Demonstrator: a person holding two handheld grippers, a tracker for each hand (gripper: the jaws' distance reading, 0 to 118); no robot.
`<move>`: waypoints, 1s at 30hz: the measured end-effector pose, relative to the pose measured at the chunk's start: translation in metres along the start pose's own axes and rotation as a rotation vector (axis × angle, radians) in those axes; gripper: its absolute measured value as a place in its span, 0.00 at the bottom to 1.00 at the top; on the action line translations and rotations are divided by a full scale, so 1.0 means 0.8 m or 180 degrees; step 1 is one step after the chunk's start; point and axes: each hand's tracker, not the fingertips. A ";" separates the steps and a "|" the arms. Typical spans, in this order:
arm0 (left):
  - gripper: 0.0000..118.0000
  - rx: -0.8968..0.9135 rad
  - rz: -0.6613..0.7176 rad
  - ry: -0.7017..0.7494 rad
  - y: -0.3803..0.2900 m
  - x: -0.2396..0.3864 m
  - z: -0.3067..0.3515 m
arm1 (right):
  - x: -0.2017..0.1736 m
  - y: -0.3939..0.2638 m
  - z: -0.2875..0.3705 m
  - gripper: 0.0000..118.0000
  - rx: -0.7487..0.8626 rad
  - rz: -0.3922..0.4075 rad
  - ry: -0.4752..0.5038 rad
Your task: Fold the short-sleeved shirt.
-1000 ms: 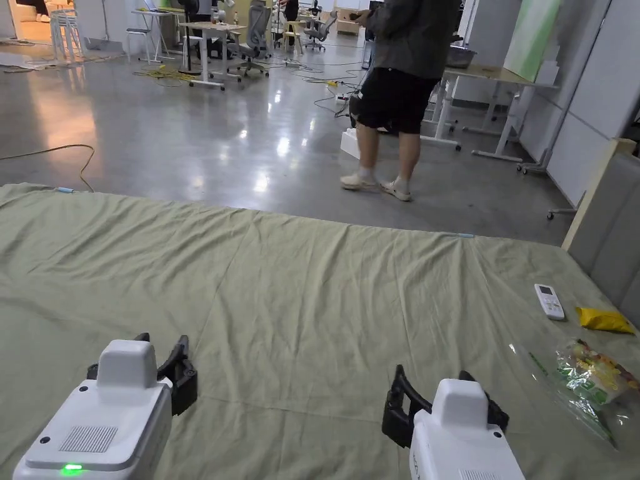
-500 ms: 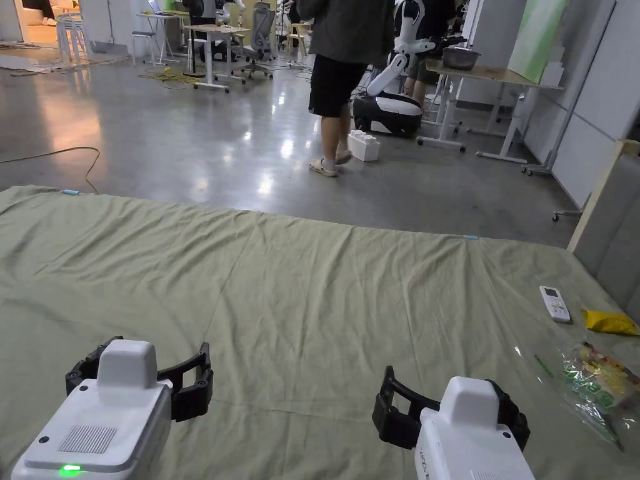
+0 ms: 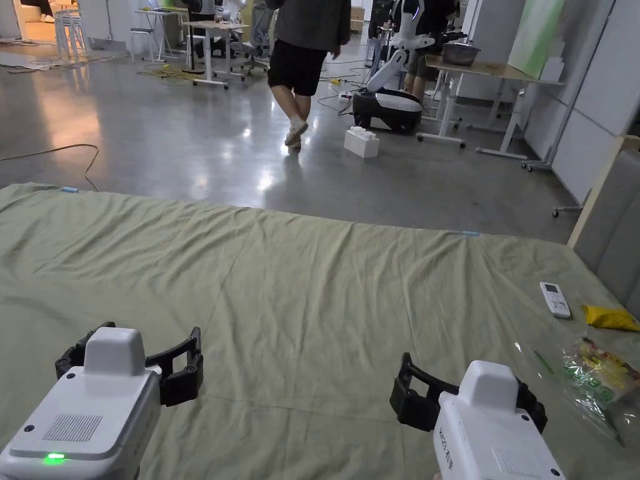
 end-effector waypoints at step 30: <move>0.83 -0.0151 0.0017 0.0028 0.001 -0.001 -0.006 | -0.002 0.023 -0.026 1.00 -0.0889 -0.0610 -0.0148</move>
